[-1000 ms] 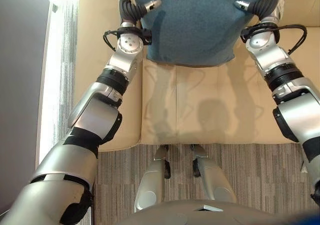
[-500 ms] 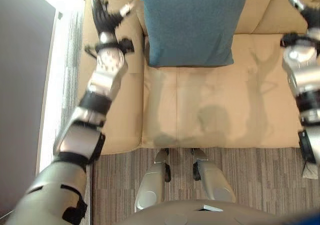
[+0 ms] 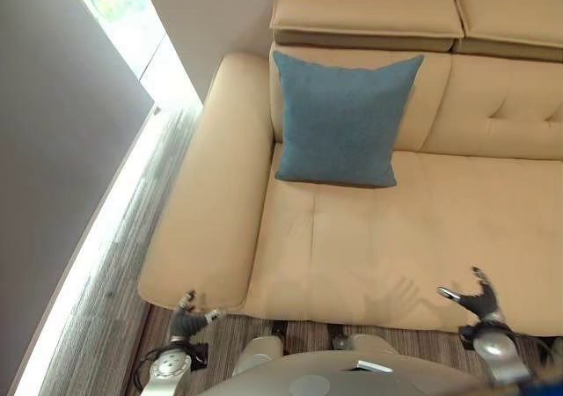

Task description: Pick up all the scattered cushions and arrange them neatly on the sofa.

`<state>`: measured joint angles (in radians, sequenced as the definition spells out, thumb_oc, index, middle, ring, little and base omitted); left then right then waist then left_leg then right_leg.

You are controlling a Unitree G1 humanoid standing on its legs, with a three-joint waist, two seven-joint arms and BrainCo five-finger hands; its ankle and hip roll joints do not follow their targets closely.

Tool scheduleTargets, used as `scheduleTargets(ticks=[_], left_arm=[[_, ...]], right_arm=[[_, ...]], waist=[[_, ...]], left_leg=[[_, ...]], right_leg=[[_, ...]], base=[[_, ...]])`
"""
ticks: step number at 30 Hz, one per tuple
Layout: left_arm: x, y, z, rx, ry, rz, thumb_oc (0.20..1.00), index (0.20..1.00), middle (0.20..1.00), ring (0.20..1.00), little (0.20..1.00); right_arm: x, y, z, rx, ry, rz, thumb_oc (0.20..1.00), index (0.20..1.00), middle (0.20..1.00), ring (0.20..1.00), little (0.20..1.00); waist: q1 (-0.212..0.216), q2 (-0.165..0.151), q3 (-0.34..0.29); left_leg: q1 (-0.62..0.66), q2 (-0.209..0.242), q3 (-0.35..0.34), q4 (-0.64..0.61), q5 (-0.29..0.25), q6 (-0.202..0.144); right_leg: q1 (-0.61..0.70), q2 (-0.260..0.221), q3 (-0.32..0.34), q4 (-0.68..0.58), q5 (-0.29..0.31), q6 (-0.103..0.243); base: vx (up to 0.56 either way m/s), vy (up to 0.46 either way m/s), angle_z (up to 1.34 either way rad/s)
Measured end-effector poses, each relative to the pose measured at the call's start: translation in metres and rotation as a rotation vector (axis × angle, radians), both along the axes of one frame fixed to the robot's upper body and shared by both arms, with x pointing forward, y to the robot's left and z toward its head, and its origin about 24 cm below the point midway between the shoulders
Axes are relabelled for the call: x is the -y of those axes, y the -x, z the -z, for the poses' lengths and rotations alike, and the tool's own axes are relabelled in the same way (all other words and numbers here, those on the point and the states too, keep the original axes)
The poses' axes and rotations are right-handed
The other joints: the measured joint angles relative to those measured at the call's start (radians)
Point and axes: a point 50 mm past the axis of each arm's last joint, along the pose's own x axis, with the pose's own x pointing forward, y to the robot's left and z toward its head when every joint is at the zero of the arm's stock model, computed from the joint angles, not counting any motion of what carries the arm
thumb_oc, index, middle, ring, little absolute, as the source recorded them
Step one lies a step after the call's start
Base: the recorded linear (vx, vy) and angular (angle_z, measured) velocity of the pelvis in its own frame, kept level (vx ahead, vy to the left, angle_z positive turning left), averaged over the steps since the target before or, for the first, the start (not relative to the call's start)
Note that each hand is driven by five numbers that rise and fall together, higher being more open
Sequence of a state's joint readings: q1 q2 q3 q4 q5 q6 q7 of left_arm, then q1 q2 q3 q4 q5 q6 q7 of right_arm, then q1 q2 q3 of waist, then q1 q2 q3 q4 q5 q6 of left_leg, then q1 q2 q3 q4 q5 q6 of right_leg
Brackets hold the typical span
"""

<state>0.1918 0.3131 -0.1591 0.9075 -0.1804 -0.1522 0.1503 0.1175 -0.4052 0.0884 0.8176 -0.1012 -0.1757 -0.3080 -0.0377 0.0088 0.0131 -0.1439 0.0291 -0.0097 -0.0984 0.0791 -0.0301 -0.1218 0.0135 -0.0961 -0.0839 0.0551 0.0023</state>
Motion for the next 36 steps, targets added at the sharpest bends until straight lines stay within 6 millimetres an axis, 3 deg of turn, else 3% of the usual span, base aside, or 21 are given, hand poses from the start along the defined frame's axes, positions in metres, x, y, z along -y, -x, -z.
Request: scheduleTargets(ticks=[3,6,9,11,12,14,15,19,20,21,23,25,26,28,30,31,32,33,34,35,36], left_arm=[[0.000,0.014,0.017,-0.172,-0.032,0.005,1.000,1.000,1.000,1.000,1.000],[-0.001,0.030,0.021,-0.244,-0.048,0.018,1.000,1.000,1.000,1.000,1.000],[-0.002,0.030,0.023,-0.286,-0.063,0.042,1.000,1.000,1.000,1.000,1.000],[0.000,0.021,0.022,-0.271,-0.054,0.056,1.000,1.000,1.000,1.000,1.000],[0.013,0.011,0.023,-0.241,-0.017,0.072,1.000,1.000,1.000,1.000,1.000],[0.035,-0.012,0.022,-0.176,0.018,0.146,1.000,1.000,1.000,1.000,1.000],[0.039,-0.025,0.019,-0.145,0.016,0.177,1.000,1.000,1.000,1.000,1.000],[0.044,-0.053,0.011,-0.087,-0.018,0.272,1.000,1.000,1.000,1.000,1.000],[0.044,-0.055,0.010,-0.086,-0.029,0.293,1.000,1.000,1.000,1.000,1.000],[0.041,-0.056,0.009,-0.086,-0.036,0.293,1.000,1.000,1.000,1.000,1.000],[0.038,-0.060,0.007,-0.079,-0.051,0.303,1.000,1.000,1.000,1.000,1.000],[0.029,-0.053,0.008,-0.101,-0.072,0.303,1.000,1.000,1.000,1.000,1.000],[0.021,-0.045,0.009,-0.123,-0.077,0.287,1.000,1.000,1.000,1.000,1.000],[0.014,-0.036,0.010,-0.150,-0.083,0.263,1.000,1.000,1.000,1.000,1.000],[0.009,-0.024,0.013,-0.179,-0.088,0.257,1.000,1.000,1.000,1.000,1.000],[0.004,-0.016,0.013,-0.202,-0.098,0.251,1.000,1.000,1.000,1.000,1.000],[0.008,-0.013,0.015,-0.219,-0.088,0.247,1.000,1.000,1.000,1.000,1.000],[0.011,-0.012,0.016,-0.217,-0.078,0.250,1.000,1.000,1.000,1.000,1.000],[0.011,-0.016,0.015,-0.210,-0.080,0.253,1.000,1.000,1.000,1.000,1.000],[0.012,-0.019,0.015,-0.205,-0.084,0.259,1.000,1.000,1.000,1.000,1.000],[0.010,-0.024,0.013,-0.195,-0.094,0.261,1.000,1.000,1.000,1.000,1.000]], right_arm=[[-0.006,0.006,0.018,-0.123,-0.029,-0.010,1.000,1.000,1.000,1.000,1.000],[-0.003,0.033,0.031,-0.244,-0.032,0.015,1.000,1.000,1.000,1.000,1.000],[-0.008,0.055,0.045,-0.406,-0.040,0.006,1.000,1.000,1.000,1.000,1.000],[-0.009,0.052,0.045,-0.402,-0.042,0.005,1.000,1.000,1.000,1.000,1.000],[-0.004,0.053,0.044,-0.413,-0.024,0.001,1.000,1.000,1.000,1.000,1.000],[-0.002,0.050,0.042,-0.407,-0.022,0.006,1.000,1.000,1.000,1.000,1.000],[-0.005,0.045,0.042,-0.397,-0.030,0.003,1.000,1.000,1.000,1.000,1.000],[-0.023,0.031,0.046,-0.379,-0.072,-0.019,1.000,1.000,1.000,1.000,1.000],[-0.028,0.027,0.046,-0.379,-0.081,-0.031,1.000,1.000,1.000,1.000,1.000],[-0.032,0.022,0.047,-0.378,-0.087,-0.039,1.000,1.000,1.000,1.000,1.000],[-0.034,0.024,0.049,-0.423,-0.078,-0.051,1.000,1.000,1.000,1.000,1.000],[-0.032,0.030,0.051,-0.448,-0.070,-0.054,1.000,1.000,1.000,1.000,1.000],[-0.031,0.031,0.051,-0.450,-0.070,-0.050,1.000,1.000,1.000,1.000,1.000],[-0.033,0.030,0.051,-0.451,-0.078,-0.058,1.000,1.000,1.000,1.000,1.000],[-0.035,0.029,0.051,-0.446,-0.085,-0.066,1.000,1.000,1.000,1.000,1.000],[-0.039,0.026,0.051,-0.433,-0.093,-0.074,1.000,1.000,1.000,1.000,1.000],[-0.037,0.023,0.050,-0.422,-0.088,-0.074,1.000,1.000,1.000,1.000,1.000],[-0.036,0.025,0.050,-0.423,-0.087,-0.071,1.000,1.000,1.000,1.000,1.000],[-0.036,0.028,0.051,-0.426,-0.090,-0.065,1.000,1.000,1.000,1.000,1.000],[-0.036,0.034,0.052,-0.437,-0.096,-0.056,1.000,1.000,1.000,1.000,1.000],[-0.036,0.038,0.053,-0.443,-0.100,-0.043,1.000,1.000,1.000,1.000,1.000]], waist=[[0.000,0.009,-0.003],[0.001,0.015,0.006],[0.001,-0.031,0.038],[0.000,-0.059,0.052],[-0.010,-0.045,0.049],[-0.032,0.014,0.048],[-0.031,0.023,0.055],[-0.036,-0.070,0.097],[-0.027,-0.092,0.104],[-0.029,-0.093,0.114],[0.004,-0.053,0.137],[0.003,-0.039,0.139],[0.022,-0.033,0.136],[0.053,-0.016,0.124],[0.086,-0.020,0.089],[0.099,-0.047,0.070],[0.095,-0.033,0.065],[0.092,-0.024,0.059],[0.085,-0.034,0.056],[0.086,-0.052,0.047],[0.082,-0.075,0.050]], left_leg=[[0.025,0.004,0.000,0.004,0.007,-0.006],[0.017,0.010,-0.002,0.029,0.013,-0.011],[0.005,-0.009,-0.006,0.148,-0.002,-0.036],[-0.015,-0.051,-0.040,0.301,-0.092,-0.034],[0.026,-0.072,-0.125,0.388,-0.176,-0.036],[0.127,-0.044,-0.137,0.201,-0.205,-0.014],[0.133,-0.042,-0.134,0.156,-0.194,0.024],[0.081,-0.162,-0.063,0.181,-0.153,0.082],[0.044,-0.178,-0.026,0.210,-0.152,0.117],[0.001,-0.168,0.042,0.214,-0.123,0.154],[-0.016,-0.115,0.076,0.216,-0.111,0.158],[0.009,-0.108,0.078,0.168,-0.079,0.171],[0.018,-0.106,0.083,0.132,-0.063,0.159],[0.016,-0.076,0.142,0.084,-0.002,0.142],[-0.009,-0.057,0.168,0.064,0.021,0.118],[-0.034,-0.067,0.164,0.067,0.023,0.081],[-0.053,-0.047,0.144,0.071,0.040,0.054],[-0.066,-0.025,0.115,0.066,0.048,-0.030],[-0.091,-0.006,0.089,0.086,0.039,-0.067],[-0.098,-0.007,0.078,0.087,-0.007,-0.097],[-0.108,-0.020,0.070,0.122,-0.025,-0.079]], right_leg=[[0.033,0.004,-0.002,0.004,-0.002,-0.006],[0.028,0.011,-0.005,0.013,-0.002,-0.009],[0.047,-0.020,-0.006,0.019,-0.002,-0.062],[0.054,-0.062,-0.001,0.012,0.019,-0.062],[0.056,-0.075,0.012,0.006,0.039,-0.036],[-0.004,-0.063,0.015,0.051,0.046,-0.016],[-0.039,-0.064,0.030,0.080,0.046,-0.006],[-0.130,-0.148,0.125,0.089,0.127,0.081],[-0.159,-0.171,0.158,0.060,0.162,0.146],[-0.204,-0.183,0.108,0.113,0.093,0.160],[-0.266,-0.155,-0.037,0.378,-0.012,0.136],[-0.196,-0.154,-0.052,0.495,-0.108,0.129],[-0.141,-0.145,-0.033,0.542,-0.183,0.130],[-0.101,-0.120,-0.015,0.615,-0.252,0.094],[-0.023,-0.110,-0.056,0.533,-0.304,0.081],[0.037,-0.109,-0.051,0.387,-0.318,0.076],[0.068,-0.077,-0.054,0.281,-0.301,0.043],[0.075,-0.041,-0.047,0.231,-0.285,0.024],[0.067,-0.013,-0.031,0.219,-0.236,-0.031],[0.055,-0.013,-0.034,0.219,-0.224,-0.055],[0.048,-0.031,-0.035,0.215,-0.212,-0.072]], base=[[-0.09,-0.041,0.05],[-0.19,-0.010,0.02],[-0.26,0.110,-0.09],[-0.18,0.167,-0.12],[-0.20,0.199,-0.03],[-0.21,0.180,-0.02],[-0.23,0.185,-0.21],[-0.30,0.185,-0.58],[-0.43,0.113,-0.97],[-0.44,0.125,-1.07],[-0.28,0.088,-0.85],[-0.16,0.010,-0.42],[-0.23,-0.060,-0.48],[-0.24,-0.126,-0.55],[-0.13,-0.119,-0.65],[-0.11,-0.142,-0.55],[-0.15,-0.176,-0.30],[-0.15,-0.135,0.09],[-0.15,-0.087,0.12],[-0.15,-0.052,0.08],[-0.13,0.004,-0.06]])
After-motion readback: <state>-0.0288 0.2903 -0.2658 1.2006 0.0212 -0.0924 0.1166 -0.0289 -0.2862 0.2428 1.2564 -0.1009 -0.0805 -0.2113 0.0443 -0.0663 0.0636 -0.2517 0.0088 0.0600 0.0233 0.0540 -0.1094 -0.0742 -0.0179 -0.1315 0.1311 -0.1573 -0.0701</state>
